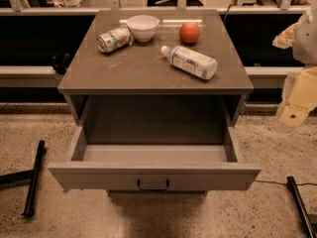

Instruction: Close top drawer

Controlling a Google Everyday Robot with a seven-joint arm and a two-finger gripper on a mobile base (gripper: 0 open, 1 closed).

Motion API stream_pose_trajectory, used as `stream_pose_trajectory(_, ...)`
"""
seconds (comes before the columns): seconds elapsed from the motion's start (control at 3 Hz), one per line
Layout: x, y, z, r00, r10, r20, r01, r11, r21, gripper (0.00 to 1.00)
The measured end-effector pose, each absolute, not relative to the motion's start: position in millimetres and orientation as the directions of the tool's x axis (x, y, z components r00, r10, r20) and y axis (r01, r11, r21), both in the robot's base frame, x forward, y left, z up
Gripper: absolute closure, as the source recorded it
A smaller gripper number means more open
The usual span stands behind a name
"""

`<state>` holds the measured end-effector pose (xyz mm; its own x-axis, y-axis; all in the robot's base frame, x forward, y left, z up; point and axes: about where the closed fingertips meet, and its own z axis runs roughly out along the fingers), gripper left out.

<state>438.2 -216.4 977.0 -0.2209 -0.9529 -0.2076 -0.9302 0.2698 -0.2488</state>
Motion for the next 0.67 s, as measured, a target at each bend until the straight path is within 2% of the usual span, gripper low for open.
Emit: stream_pose_trajectory(0.67,433.5,-209.3,962.8,-0.243,-0.935,-0.257,-0.925,0.303,-0.228,0.00)
